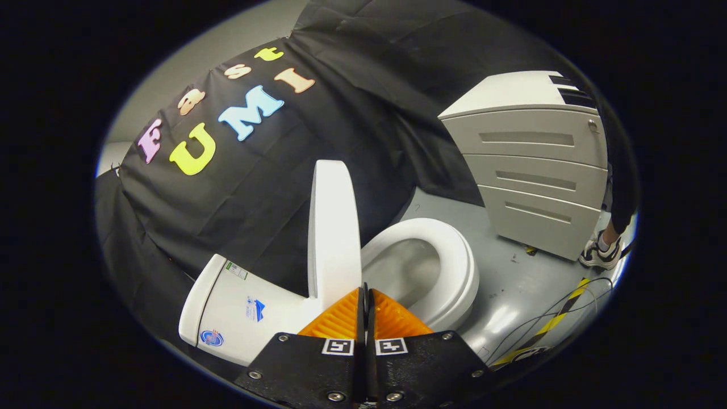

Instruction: Open the toilet lid.

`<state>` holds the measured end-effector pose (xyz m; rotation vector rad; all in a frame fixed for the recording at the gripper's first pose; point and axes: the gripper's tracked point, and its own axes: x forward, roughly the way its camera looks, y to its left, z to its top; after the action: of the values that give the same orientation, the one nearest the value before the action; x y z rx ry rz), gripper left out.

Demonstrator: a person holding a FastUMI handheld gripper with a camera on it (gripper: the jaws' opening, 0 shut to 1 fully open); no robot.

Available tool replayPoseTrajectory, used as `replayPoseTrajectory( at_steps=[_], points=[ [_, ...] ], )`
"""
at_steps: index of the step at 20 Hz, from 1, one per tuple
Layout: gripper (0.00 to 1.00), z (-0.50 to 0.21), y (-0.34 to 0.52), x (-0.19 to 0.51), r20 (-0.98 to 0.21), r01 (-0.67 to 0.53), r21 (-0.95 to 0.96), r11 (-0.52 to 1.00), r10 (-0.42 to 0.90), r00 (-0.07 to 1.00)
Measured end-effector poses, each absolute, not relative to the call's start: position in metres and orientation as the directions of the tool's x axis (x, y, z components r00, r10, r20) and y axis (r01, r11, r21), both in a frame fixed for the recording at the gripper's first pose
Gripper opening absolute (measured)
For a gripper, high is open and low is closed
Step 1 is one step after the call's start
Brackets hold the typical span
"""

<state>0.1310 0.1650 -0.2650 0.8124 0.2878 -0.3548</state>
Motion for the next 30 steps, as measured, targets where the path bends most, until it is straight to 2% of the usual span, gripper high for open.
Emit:
replayPoseTrajectory(
  at_steps=[14, 30],
  points=[
    [0.0, -0.209, 0.213, 0.136, -0.319, 0.312, 0.324, 0.893, -0.208, 0.925],
    [0.0, -0.16, 0.288, 0.149, -0.249, 0.151, 0.052, 0.987, -0.134, 0.959]
  ],
)
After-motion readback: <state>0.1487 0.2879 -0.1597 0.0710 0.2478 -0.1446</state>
